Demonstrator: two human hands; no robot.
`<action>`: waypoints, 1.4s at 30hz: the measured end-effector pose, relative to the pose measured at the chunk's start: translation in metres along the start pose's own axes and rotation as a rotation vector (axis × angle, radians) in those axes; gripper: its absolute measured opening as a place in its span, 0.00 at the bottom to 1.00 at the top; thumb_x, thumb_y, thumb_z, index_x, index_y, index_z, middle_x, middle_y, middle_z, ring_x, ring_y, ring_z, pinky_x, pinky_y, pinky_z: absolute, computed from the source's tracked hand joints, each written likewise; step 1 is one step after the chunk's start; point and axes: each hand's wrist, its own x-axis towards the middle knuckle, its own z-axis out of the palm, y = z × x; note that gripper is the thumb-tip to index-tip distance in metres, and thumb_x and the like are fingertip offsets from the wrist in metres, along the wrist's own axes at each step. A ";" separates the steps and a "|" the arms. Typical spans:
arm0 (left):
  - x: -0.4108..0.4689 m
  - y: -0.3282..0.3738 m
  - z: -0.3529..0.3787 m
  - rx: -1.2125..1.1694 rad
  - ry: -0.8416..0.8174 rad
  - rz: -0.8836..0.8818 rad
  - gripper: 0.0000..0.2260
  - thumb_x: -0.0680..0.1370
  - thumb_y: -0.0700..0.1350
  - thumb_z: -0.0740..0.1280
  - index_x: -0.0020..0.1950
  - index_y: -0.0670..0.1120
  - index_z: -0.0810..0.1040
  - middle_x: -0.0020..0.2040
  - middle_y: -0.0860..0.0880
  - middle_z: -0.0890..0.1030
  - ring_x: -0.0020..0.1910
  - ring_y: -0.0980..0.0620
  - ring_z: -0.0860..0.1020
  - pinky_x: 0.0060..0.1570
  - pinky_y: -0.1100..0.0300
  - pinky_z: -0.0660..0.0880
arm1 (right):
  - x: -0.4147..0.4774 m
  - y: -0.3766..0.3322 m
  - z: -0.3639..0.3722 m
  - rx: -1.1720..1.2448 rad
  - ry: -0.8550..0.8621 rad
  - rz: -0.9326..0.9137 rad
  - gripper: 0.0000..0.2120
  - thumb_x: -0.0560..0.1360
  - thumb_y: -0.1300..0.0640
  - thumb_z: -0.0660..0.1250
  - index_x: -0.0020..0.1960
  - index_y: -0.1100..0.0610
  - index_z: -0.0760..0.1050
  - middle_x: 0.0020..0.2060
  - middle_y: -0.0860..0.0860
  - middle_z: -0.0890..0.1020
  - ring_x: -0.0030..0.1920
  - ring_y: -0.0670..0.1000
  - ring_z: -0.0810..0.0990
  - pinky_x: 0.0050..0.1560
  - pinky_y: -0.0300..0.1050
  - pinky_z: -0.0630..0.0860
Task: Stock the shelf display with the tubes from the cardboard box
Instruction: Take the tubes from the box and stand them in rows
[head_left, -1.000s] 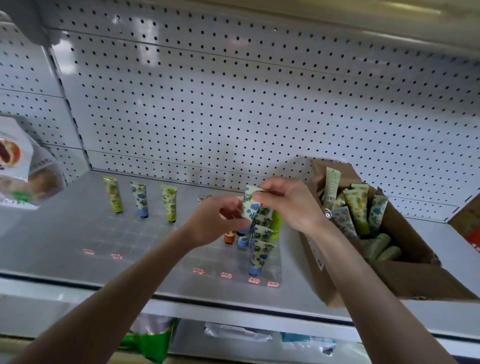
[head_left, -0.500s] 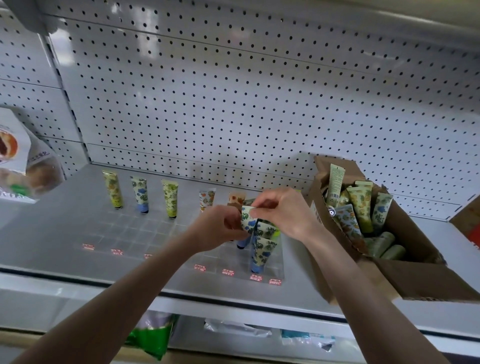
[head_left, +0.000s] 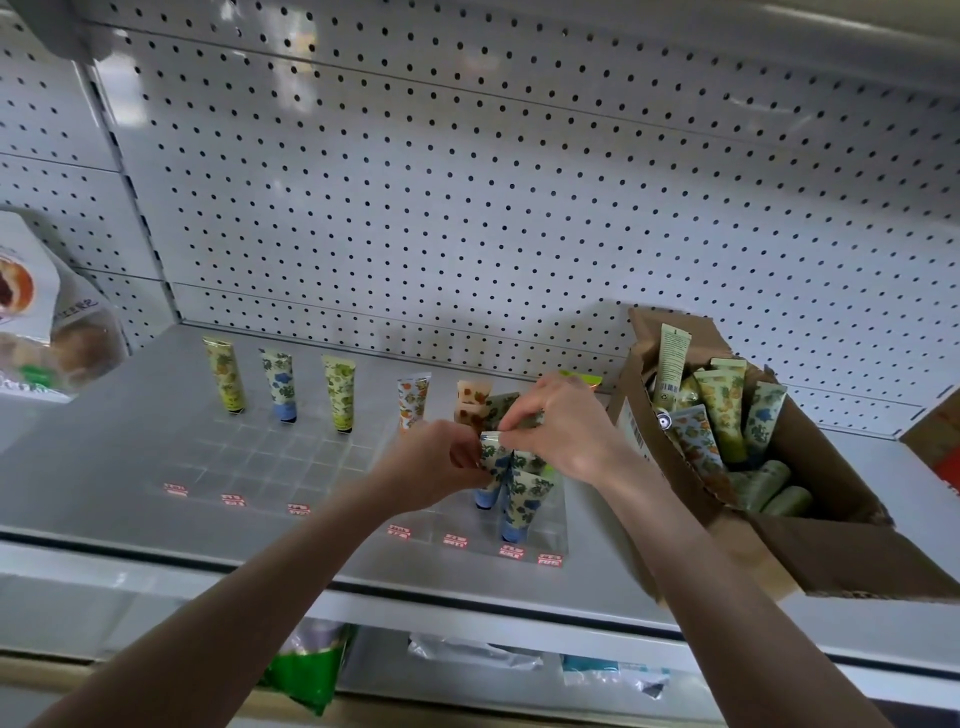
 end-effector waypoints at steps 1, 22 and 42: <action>0.000 -0.001 0.001 0.004 -0.001 0.002 0.05 0.69 0.45 0.75 0.42 0.47 0.81 0.39 0.53 0.82 0.39 0.57 0.81 0.45 0.59 0.79 | 0.000 0.000 0.001 -0.017 -0.004 0.002 0.03 0.70 0.53 0.73 0.43 0.48 0.82 0.48 0.50 0.73 0.56 0.50 0.65 0.46 0.38 0.54; -0.001 -0.004 0.000 0.033 -0.014 0.023 0.06 0.71 0.45 0.73 0.44 0.44 0.82 0.41 0.50 0.84 0.39 0.57 0.81 0.45 0.63 0.78 | -0.003 -0.003 -0.002 0.010 -0.022 -0.046 0.05 0.71 0.56 0.72 0.47 0.53 0.83 0.35 0.39 0.68 0.42 0.41 0.62 0.58 0.36 0.55; -0.001 0.000 0.001 -0.005 0.002 0.040 0.05 0.71 0.46 0.73 0.42 0.45 0.82 0.35 0.53 0.81 0.36 0.55 0.80 0.39 0.64 0.76 | -0.002 0.001 0.000 -0.004 -0.030 -0.035 0.00 0.71 0.55 0.72 0.42 0.51 0.82 0.37 0.42 0.71 0.52 0.48 0.65 0.55 0.43 0.61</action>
